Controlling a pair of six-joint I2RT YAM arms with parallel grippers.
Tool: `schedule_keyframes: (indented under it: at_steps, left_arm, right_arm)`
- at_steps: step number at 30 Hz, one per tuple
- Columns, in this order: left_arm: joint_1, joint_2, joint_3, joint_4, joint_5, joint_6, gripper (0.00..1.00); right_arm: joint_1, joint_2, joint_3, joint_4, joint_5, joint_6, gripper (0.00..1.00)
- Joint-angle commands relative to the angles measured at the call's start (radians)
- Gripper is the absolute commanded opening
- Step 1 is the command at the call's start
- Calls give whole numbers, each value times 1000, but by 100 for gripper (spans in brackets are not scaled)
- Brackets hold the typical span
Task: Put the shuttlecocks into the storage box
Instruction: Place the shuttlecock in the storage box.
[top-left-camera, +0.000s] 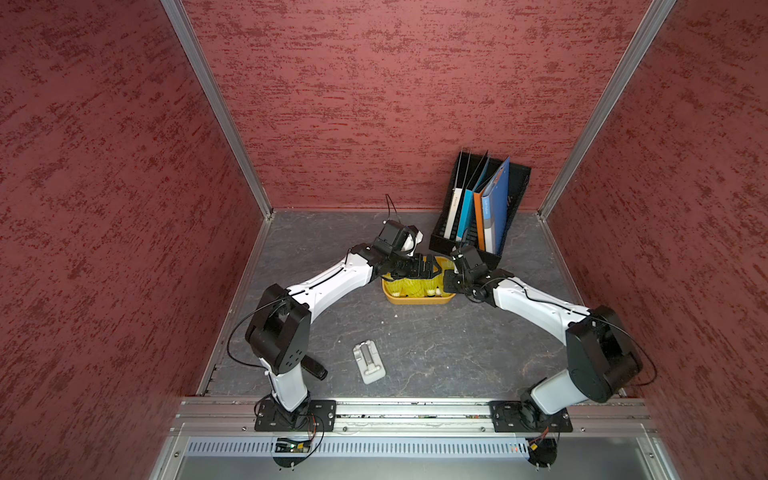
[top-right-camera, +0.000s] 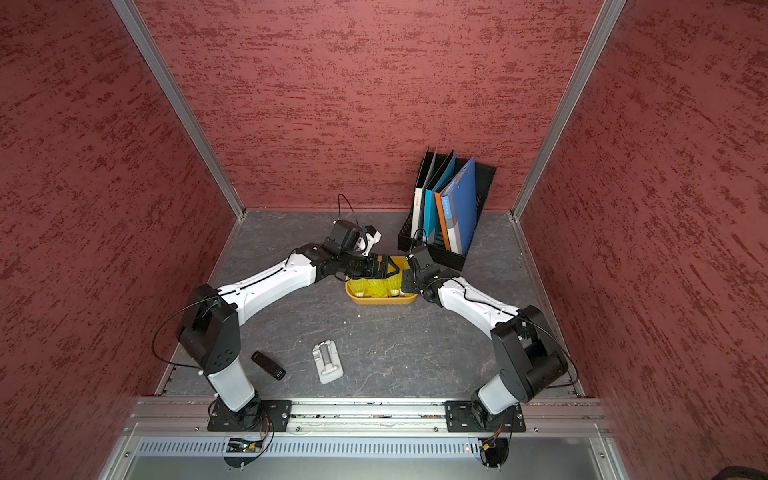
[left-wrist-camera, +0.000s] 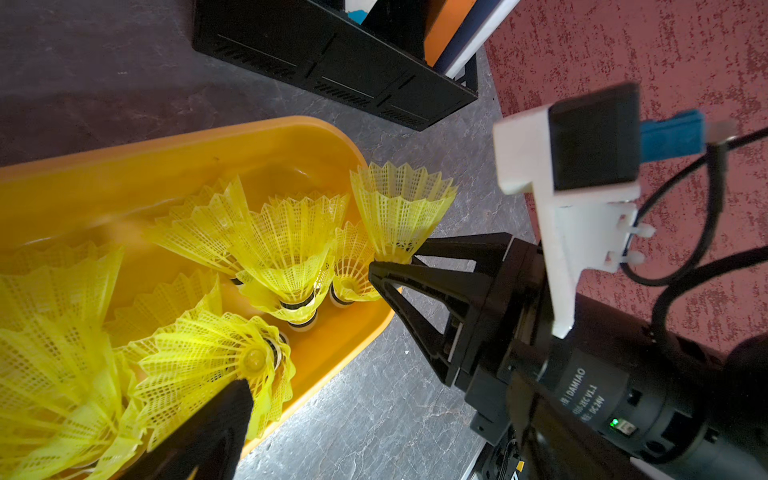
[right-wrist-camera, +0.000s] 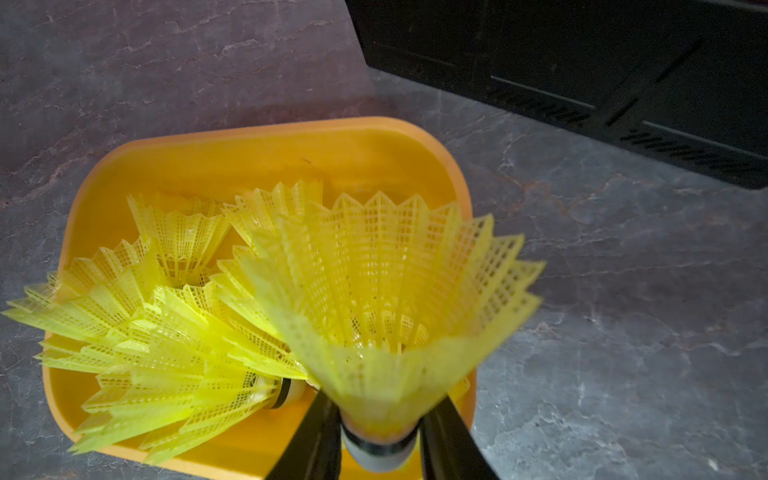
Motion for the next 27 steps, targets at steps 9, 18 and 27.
schedule_keyframes:
  at_steps: [9,18,27]
  left_arm:
    - [-7,-17,-3,0,-9,3,100]
    - [-9,-35,-23,0,-12,-3,100]
    - [-1,-55,-29,-11,-18,-21,100]
  right_arm:
    - [-6,-78,-12,-52,18,0,47]
    - [-5,-149,6,-84,51,9,50]
    - [-5,-272,-4,-134,59,25,98]
